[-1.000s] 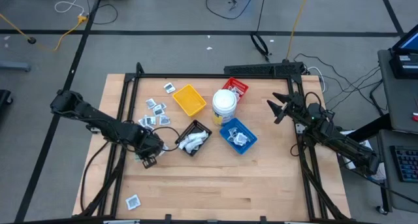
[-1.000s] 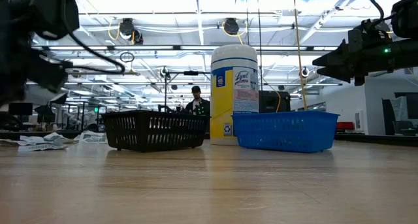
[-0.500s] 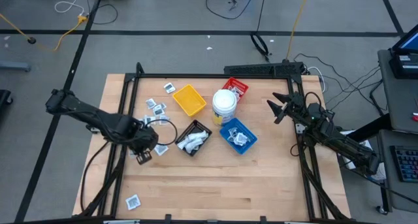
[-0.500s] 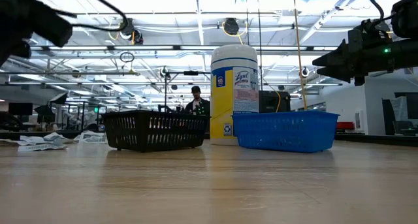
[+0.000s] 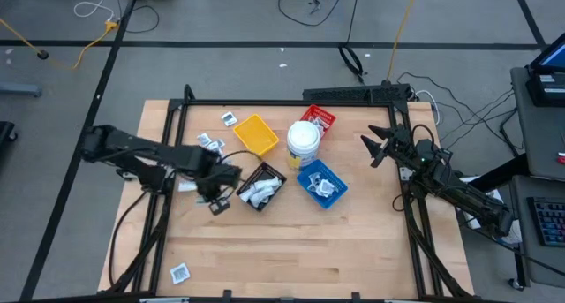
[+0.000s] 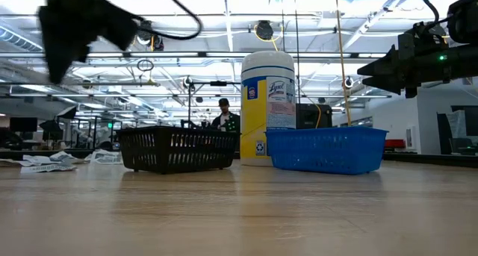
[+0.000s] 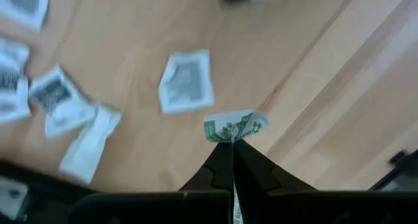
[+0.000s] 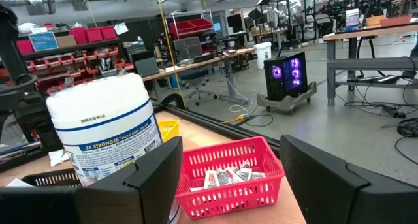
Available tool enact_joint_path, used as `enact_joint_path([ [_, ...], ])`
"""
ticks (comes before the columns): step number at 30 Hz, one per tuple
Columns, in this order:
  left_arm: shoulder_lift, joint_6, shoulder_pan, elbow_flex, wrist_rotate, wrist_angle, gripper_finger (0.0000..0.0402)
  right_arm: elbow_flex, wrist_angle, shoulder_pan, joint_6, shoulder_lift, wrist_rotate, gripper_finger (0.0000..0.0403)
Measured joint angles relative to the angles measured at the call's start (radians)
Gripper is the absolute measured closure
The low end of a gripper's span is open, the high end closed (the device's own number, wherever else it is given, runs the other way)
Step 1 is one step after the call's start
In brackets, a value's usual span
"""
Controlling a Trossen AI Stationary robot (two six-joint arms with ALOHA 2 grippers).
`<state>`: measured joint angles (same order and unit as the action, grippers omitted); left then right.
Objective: Pick & Place First Aid Supplies
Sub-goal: Put the bandage pack into the black bin
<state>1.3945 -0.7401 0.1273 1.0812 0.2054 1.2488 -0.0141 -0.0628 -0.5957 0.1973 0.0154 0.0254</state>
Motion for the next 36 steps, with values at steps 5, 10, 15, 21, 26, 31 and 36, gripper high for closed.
enact_joint_path([
  [5,0.126,0.075,-0.067,0.137,0.0,-0.001,0.0401,0.0,0.0,0.0,0.0,0.0,0.0,0.0149],
  [10,0.244,0.13,-0.121,0.271,0.0,-0.001,0.0401,0.0,0.0,0.0,0.0,0.0,0.0,0.0149],
  [15,0.335,0.167,-0.159,0.395,-0.003,-0.001,0.0401,0.0,0.0,0.0,0.0,0.0,0.0,0.0149],
  [21,0.401,0.158,-0.164,0.406,-0.039,-0.076,0.0401,0.0,0.0,0.0,0.0,0.0,0.0,0.0149],
  [26,0.465,0.15,-0.151,0.388,-0.11,-0.129,0.0401,0.0,0.0,0.0,0.0,0.0,0.0,0.0149],
  [31,0.504,0.155,-0.141,0.374,-0.139,-0.187,0.0401,0.0,0.0,0.0,0.0,0.0,0.0,0.0149],
  [36,0.507,0.152,-0.138,0.356,-0.135,-0.207,0.0393,0.0,0.0,0.0,0.0,0.0,0.0,0.0149],
])
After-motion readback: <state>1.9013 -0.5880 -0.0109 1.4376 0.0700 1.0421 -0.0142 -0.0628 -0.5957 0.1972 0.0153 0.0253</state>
